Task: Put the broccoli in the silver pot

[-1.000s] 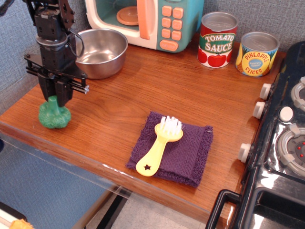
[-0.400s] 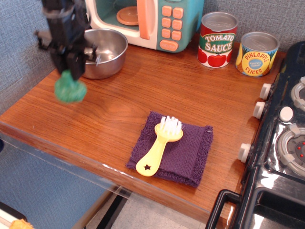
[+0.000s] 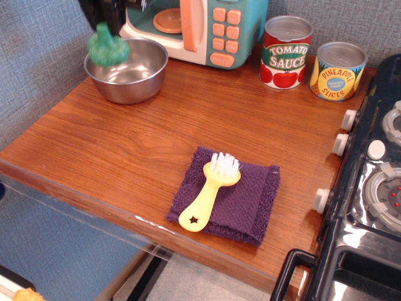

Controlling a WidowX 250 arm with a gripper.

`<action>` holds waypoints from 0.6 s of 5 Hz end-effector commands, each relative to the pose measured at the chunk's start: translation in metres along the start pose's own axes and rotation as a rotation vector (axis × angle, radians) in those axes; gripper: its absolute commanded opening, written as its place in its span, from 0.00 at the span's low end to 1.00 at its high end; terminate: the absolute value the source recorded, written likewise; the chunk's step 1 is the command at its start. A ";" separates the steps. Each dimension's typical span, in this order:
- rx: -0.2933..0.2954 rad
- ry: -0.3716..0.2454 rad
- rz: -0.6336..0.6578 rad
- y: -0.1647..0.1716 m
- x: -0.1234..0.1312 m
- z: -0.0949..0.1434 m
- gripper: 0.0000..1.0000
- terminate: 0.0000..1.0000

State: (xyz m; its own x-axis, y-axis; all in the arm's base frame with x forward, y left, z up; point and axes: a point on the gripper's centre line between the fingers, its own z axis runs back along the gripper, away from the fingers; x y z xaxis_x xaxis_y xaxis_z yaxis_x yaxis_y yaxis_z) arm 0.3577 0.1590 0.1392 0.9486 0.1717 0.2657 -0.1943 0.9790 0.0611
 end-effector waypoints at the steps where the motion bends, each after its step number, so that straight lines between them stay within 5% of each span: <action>1: 0.058 -0.039 0.067 0.024 0.030 -0.009 0.00 0.00; 2: 0.070 -0.016 0.074 0.022 0.028 -0.025 0.00 0.00; 3: 0.061 0.019 0.078 0.020 0.025 -0.035 1.00 0.00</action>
State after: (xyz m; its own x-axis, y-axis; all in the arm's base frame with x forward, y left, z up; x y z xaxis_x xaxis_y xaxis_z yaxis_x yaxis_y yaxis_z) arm 0.3864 0.1842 0.0902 0.9437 0.2643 0.1988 -0.2856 0.9544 0.0871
